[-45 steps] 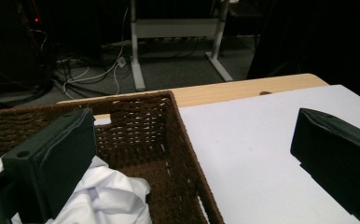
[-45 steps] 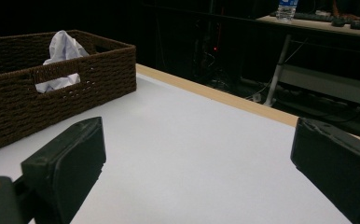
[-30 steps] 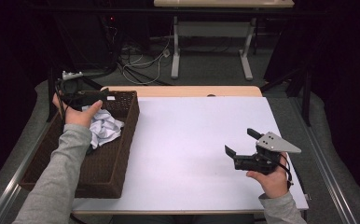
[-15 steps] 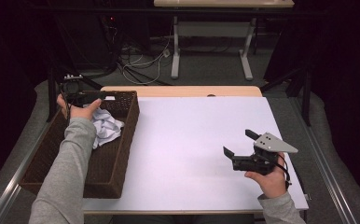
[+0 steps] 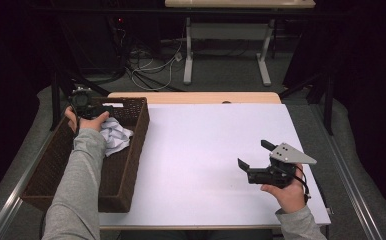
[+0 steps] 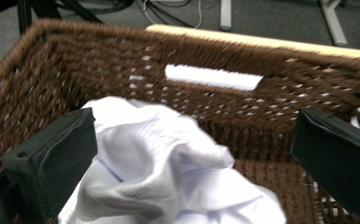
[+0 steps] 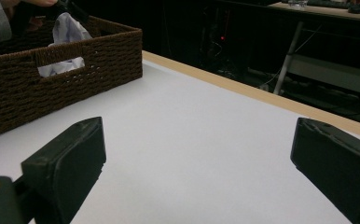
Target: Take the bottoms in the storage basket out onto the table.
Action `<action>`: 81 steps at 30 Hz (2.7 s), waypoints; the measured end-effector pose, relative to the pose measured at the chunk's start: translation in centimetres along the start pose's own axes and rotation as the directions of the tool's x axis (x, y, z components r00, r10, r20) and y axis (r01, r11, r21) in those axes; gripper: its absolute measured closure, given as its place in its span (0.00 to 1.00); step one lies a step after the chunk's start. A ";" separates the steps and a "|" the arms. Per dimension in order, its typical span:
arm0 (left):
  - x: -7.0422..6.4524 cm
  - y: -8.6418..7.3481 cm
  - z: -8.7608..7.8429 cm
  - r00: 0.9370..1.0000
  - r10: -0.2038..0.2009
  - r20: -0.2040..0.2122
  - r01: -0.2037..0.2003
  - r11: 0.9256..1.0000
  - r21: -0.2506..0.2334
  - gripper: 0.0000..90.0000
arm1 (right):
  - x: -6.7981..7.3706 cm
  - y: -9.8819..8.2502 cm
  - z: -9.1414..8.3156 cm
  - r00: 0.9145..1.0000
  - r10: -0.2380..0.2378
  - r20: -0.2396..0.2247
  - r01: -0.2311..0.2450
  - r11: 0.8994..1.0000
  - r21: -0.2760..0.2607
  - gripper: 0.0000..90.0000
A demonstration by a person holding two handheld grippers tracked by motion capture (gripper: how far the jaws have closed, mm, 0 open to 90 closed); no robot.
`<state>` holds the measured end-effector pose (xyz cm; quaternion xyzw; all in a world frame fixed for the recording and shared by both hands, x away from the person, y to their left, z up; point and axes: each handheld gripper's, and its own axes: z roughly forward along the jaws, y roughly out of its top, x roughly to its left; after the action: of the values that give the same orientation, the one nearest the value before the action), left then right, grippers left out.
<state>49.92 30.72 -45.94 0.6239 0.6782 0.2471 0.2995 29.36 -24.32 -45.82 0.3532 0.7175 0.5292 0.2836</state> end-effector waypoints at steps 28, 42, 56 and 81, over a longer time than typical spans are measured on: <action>0.0 -2.9 3.9 0.990 0.057 0.126 -0.078 0.982 0.171 0.01 | 0.4 -0.5 0.7 1.000 -0.001 -0.021 0.001 1.000 0.021 0.03; -1.3 -3.6 4.7 0.981 0.151 0.124 -0.176 0.960 0.219 0.01 | 0.5 -0.6 0.9 1.000 0.000 -0.024 0.001 1.000 0.031 0.03; -1.9 -4.7 5.6 0.972 0.218 0.082 -0.232 0.933 0.276 0.00 | 0.5 -0.8 1.0 1.000 -0.003 -0.023 0.004 0.999 0.033 0.03; -0.5 -4.8 5.2 0.966 0.259 -0.002 -0.249 0.927 0.280 0.18 | 0.5 -0.8 0.8 1.000 -0.014 -0.007 0.014 0.999 0.044 0.04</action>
<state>50.35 29.52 -52.94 0.7373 0.6253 0.1985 0.1615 29.55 -23.66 -46.82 0.3528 0.7323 0.5123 0.2771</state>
